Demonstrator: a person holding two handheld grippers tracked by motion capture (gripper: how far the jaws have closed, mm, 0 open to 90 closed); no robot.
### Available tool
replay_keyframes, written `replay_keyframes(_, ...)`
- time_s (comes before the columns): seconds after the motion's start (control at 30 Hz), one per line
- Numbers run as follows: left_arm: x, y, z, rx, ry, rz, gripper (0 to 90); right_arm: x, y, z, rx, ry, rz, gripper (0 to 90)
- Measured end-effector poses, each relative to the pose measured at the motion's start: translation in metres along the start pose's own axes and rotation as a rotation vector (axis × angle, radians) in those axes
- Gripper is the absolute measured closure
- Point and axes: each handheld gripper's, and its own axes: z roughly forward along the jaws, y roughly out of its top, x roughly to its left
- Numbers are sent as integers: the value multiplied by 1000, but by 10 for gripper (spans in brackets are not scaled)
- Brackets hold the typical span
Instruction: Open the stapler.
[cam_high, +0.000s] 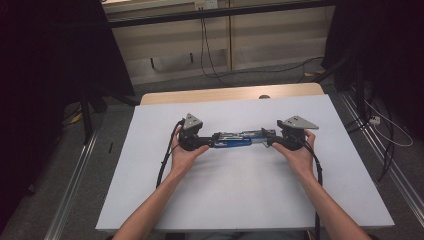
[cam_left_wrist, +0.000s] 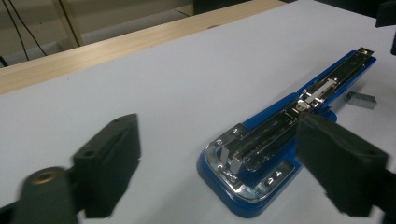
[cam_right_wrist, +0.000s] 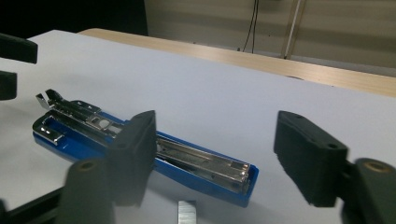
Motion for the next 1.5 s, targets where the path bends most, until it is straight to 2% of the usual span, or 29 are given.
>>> replay_keyframes(0.07,-1,0,-1,4,-3,-4,75,0,1,-1,-2,0,6,180)
replay_keyframes(0.17,-1,-1,-4,12,-3,9,43,-1,1,-2,-2,8,1,142)
replay_keyframes(0.23,-1,-3,-7,10,-6,-2,43,-1,1,-2,-2,8,-4,124)
replay_keyframes(0.27,0,-5,-9,15,-23,-3,42,-1,2,-3,-4,8,-3,118)
replay_keyframes(0.4,2,-8,-14,-9,-42,-31,43,-3,2,-5,-3,-2,11,85)
replay_keyframes(0.63,-1,-10,-27,-21,-5,-8,44,-2,0,-9,1,-10,27,84)
replay_keyframes(0.8,-2,-12,-39,-17,8,14,46,1,3,-16,-6,-16,6,106)
replay_keyframes(1.07,-4,-21,-65,-52,32,7,45,0,-3,-23,2,-20,4,94)
replay_keyframes(1.2,-5,-27,-74,-65,9,-30,45,0,-3,-24,4,-14,17,95)
replay_keyframes(1.3,-4,-31,-79,-62,20,-45,39,0,-4,-24,11,-13,19,91)
replay_keyframes(1.5,-4,-34,-88,-76,40,-30,37,0,-5,-24,25,-10,17,93)
